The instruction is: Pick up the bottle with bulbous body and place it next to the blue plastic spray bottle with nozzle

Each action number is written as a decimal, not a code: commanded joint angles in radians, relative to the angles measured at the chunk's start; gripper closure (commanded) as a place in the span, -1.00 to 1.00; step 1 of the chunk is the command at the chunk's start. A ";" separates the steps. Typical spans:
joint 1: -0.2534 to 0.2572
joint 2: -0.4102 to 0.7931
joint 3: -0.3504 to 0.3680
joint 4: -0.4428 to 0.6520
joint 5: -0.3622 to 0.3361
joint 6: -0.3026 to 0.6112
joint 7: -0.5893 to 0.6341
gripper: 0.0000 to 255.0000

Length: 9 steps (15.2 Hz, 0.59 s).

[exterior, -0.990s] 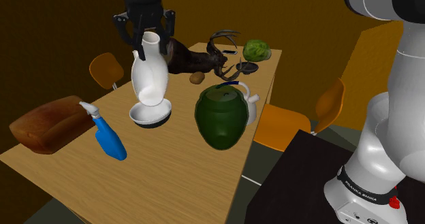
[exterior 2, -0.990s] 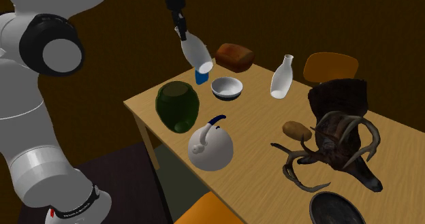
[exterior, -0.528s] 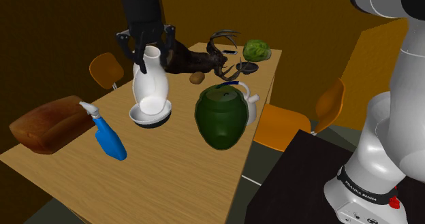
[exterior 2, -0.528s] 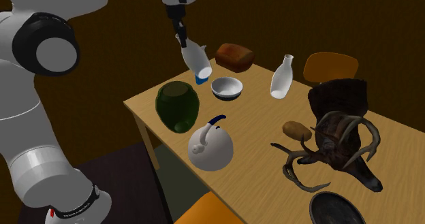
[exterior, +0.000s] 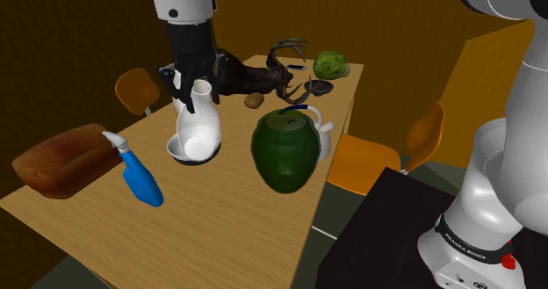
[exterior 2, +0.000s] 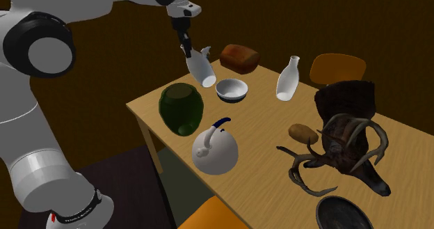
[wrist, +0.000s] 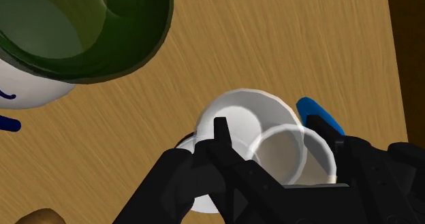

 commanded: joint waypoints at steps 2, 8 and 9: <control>-0.002 -0.004 -0.001 -0.048 0.000 0.045 0.001 1.00; -0.004 -0.007 -0.002 -0.133 0.000 0.127 0.004 1.00; -0.004 -0.007 -0.002 -0.146 0.000 0.140 0.005 1.00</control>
